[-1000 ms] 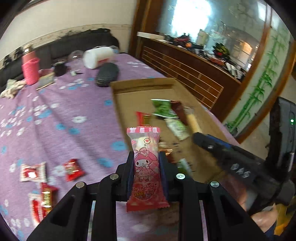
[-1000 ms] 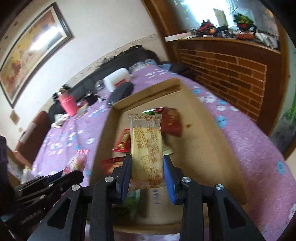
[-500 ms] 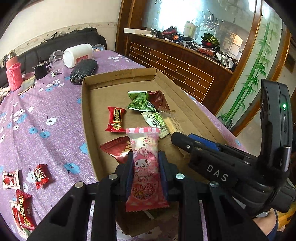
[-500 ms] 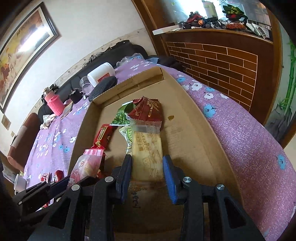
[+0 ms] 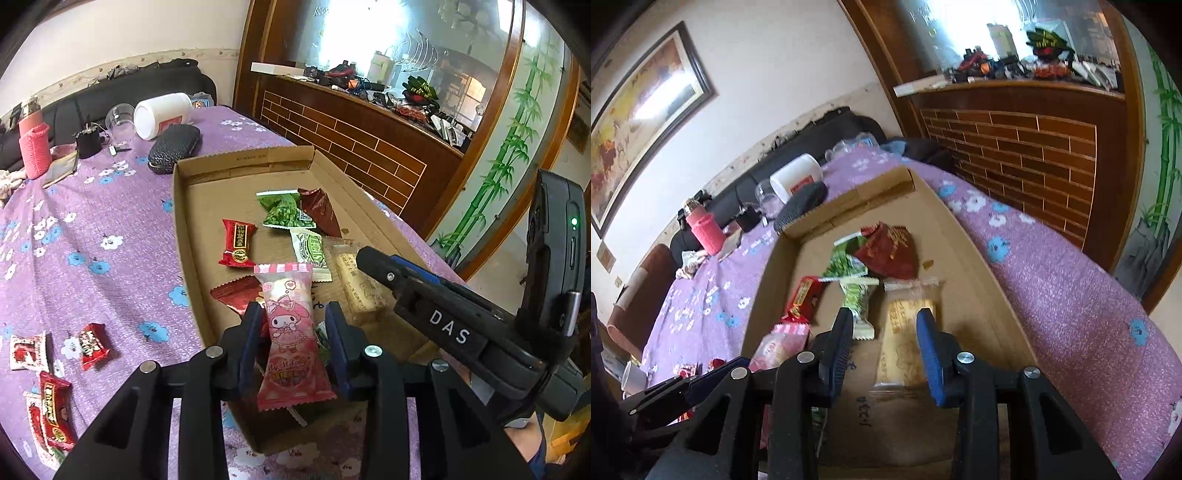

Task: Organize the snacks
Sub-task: 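Open both tools to drop the two bars into the tray, then grasp a green-twist candy with the right tool while the left tool grasps a clear zip bag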

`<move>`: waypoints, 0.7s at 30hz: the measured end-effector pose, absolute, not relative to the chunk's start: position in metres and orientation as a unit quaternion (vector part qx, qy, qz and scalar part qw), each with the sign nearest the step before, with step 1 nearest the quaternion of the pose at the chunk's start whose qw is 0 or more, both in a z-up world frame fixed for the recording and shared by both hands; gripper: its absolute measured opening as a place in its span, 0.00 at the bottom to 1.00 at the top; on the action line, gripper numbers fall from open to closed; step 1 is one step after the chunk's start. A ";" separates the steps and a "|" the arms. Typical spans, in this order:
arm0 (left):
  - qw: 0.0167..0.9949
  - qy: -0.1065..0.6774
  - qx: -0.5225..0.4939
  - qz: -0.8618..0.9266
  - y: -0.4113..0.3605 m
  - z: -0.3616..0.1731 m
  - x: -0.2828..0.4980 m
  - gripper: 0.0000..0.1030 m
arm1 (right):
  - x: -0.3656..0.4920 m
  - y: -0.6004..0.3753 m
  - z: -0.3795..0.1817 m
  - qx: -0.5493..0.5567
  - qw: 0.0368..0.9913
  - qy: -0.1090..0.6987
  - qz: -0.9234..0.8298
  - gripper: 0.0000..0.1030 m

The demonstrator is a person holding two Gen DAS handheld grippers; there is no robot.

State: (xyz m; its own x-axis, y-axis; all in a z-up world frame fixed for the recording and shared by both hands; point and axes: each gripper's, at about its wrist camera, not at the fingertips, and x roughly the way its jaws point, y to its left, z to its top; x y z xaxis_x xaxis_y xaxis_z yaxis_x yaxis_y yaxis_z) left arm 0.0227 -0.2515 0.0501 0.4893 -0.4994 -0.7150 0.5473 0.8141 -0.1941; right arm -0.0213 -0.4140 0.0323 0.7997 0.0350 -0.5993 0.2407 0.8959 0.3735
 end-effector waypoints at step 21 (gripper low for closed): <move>0.890 0.398 0.005 -0.224 -0.139 0.078 0.001 0.38 | -0.034 -0.374 0.056 0.182 0.947 0.255 0.068 0.31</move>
State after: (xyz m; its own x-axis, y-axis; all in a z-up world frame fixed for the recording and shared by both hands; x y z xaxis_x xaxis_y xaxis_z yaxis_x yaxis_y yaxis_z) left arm 0.0006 -0.1388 0.0782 0.5831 -0.3939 -0.7105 0.4021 0.8999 -0.1689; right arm -0.0344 -0.3744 0.0564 0.8602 0.2222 -0.4590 -0.0363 0.9245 0.3794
